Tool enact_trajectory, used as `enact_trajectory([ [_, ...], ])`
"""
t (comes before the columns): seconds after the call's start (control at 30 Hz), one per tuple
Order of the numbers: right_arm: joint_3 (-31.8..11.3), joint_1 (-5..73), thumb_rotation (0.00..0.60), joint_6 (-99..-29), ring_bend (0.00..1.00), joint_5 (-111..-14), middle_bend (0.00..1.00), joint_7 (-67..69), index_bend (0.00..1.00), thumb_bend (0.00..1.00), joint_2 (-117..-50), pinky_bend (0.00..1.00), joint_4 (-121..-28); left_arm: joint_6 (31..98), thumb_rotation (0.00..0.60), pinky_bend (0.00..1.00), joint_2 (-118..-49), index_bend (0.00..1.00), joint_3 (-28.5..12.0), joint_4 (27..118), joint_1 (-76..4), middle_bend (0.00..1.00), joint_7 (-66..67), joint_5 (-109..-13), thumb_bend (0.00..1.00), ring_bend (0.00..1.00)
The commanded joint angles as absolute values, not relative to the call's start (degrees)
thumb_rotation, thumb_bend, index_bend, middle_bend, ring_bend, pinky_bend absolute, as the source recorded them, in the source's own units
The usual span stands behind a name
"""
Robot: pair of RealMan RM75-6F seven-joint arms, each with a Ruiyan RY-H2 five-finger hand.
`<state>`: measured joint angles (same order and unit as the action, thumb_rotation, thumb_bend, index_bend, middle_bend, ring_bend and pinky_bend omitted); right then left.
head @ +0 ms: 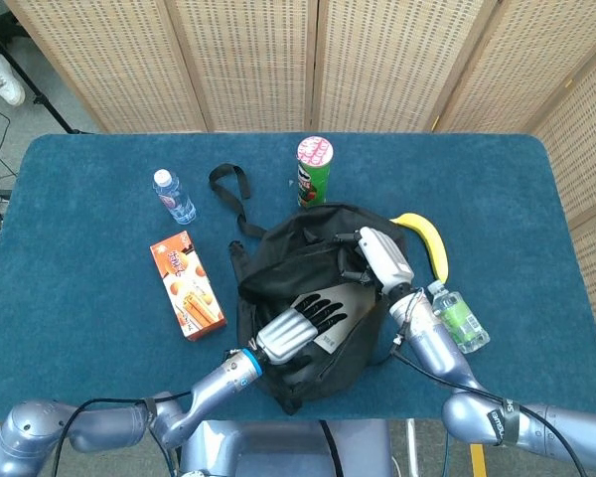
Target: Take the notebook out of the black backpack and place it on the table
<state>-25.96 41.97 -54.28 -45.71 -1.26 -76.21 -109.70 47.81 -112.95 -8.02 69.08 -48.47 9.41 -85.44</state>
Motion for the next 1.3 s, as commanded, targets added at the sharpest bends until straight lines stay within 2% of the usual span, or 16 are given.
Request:
enact_trajectory([
  [0.03, -25.8, 42.1, 0.600, -54.3, 0.53, -45.4, 0.63, -1.0, 0.68, 0.54, -75.8, 0.38, -110.3, 47.7, 0.600, 0.00, -114.0, 0.00, -8.4, 67.8, -49.1, 0.00, 9.6, -85.0, 0.25, 0.00],
  [0.23, -25.2, 42.5, 0.600, -54.2, 0.53, -44.8, 0.62, -0.8, 0.68, 0.54, -75.4, 0.38, -111.3, 48.1, 0.600, 0.00, -115.8, 0.00, -8.8, 65.3, -50.0, 0.00, 9.7, -84.8, 0.26, 0.00],
  [0.4, -25.0, 42.9, 0.600, -54.7, 0.53, -44.5, 0.62, -0.7, 0.68, 0.54, -75.1, 0.38, -112.0, 49.3, 0.600, 0.00, -117.0, 0.00, -8.8, 63.3, -50.7, 0.00, 9.8, -85.5, 0.32, 0.00],
  [0.83, -26.5, 44.6, 0.600, -56.0, 0.53, -39.6, 0.63, 0.4, 0.68, 0.54, -74.2, 0.38, -115.0, 48.5, 0.600, 0.00, -119.7, 0.00, -9.6, 59.1, -52.6, 0.00, 11.8, -83.9, 0.33, 0.00],
  [0.93, -26.8, 45.0, 0.600, -56.5, 0.53, -38.7, 0.63, 0.1, 0.68, 0.54, -73.5, 0.38, -115.4, 48.5, 0.600, 0.00, -120.6, 0.00, -9.7, 58.5, -52.9, 0.00, 12.7, -83.3, 0.37, 0.00],
  [1.0, -26.8, 45.1, 0.600, -56.8, 0.53, -38.2, 0.62, 0.3, 0.68, 0.54, -73.1, 0.38, -115.6, 49.3, 0.600, 0.01, -121.1, 0.04, -9.7, 58.0, -52.8, 0.00, 13.5, -83.4, 0.45, 0.00],
  [1.07, -26.8, 45.1, 0.600, -56.8, 0.53, -38.0, 0.62, 0.5, 0.68, 0.54, -72.9, 0.38, -115.6, 50.0, 0.600, 0.08, -121.5, 0.13, -9.5, 57.5, -52.7, 0.00, 14.1, -83.5, 0.56, 0.00],
  [1.17, -26.6, 45.1, 0.600, -56.8, 0.53, -38.1, 0.63, 0.8, 0.68, 0.54, -72.6, 0.38, -115.7, 50.0, 0.600, 0.19, -121.6, 0.25, -9.2, 57.2, -52.7, 0.02, 14.3, -83.4, 0.65, 0.05],
  [1.2, -26.5, 45.0, 0.600, -56.8, 0.53, -38.1, 0.62, 0.9, 0.68, 0.54, -72.6, 0.38, -115.6, 50.0, 0.600, 0.20, -121.6, 0.27, -9.1, 57.1, -52.7, 0.03, 14.4, -83.4, 0.66, 0.07],
  [1.3, -26.3, 45.0, 0.600, -56.7, 0.53, -38.5, 0.62, 1.4, 0.68, 0.54, -72.2, 0.38, -115.6, 51.2, 0.600, 0.27, -122.2, 0.38, -8.8, 56.2, -52.5, 0.17, 15.1, -83.8, 0.72, 0.15],
])
